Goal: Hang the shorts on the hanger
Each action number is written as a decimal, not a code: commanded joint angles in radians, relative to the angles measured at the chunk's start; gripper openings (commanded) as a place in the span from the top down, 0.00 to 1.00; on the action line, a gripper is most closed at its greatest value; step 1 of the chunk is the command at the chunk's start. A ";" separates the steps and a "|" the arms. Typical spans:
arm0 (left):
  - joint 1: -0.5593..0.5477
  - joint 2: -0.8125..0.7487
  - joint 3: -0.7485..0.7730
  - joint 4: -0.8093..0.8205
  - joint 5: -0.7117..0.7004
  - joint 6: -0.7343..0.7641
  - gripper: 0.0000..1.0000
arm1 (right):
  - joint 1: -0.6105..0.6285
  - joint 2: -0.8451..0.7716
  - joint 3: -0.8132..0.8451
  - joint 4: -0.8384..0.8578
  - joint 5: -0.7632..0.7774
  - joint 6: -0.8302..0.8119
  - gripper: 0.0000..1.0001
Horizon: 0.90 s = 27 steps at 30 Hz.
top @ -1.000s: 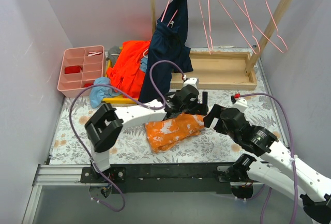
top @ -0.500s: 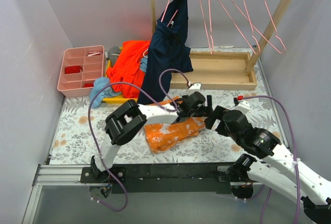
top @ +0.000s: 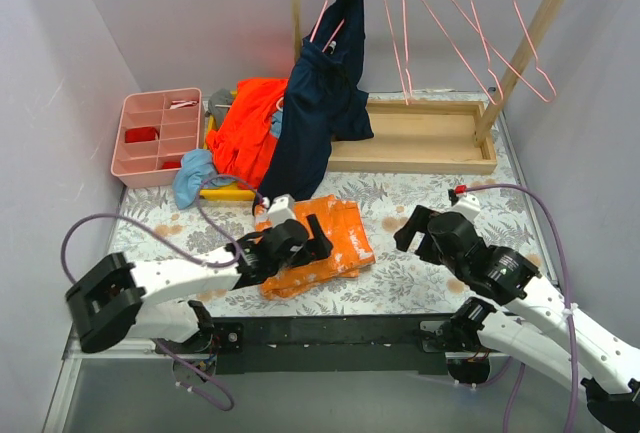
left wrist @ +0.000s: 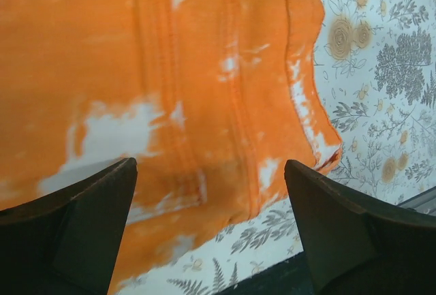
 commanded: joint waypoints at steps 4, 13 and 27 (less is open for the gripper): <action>-0.006 -0.257 -0.037 -0.147 -0.079 0.033 0.15 | 0.000 0.038 -0.025 0.100 -0.029 -0.006 0.04; -0.036 0.215 0.383 -0.063 -0.010 0.280 0.07 | 0.000 0.049 0.061 0.015 0.045 -0.021 0.03; -0.062 0.688 0.730 -0.147 0.075 0.245 0.04 | -0.002 -0.018 0.092 -0.099 0.085 0.023 0.03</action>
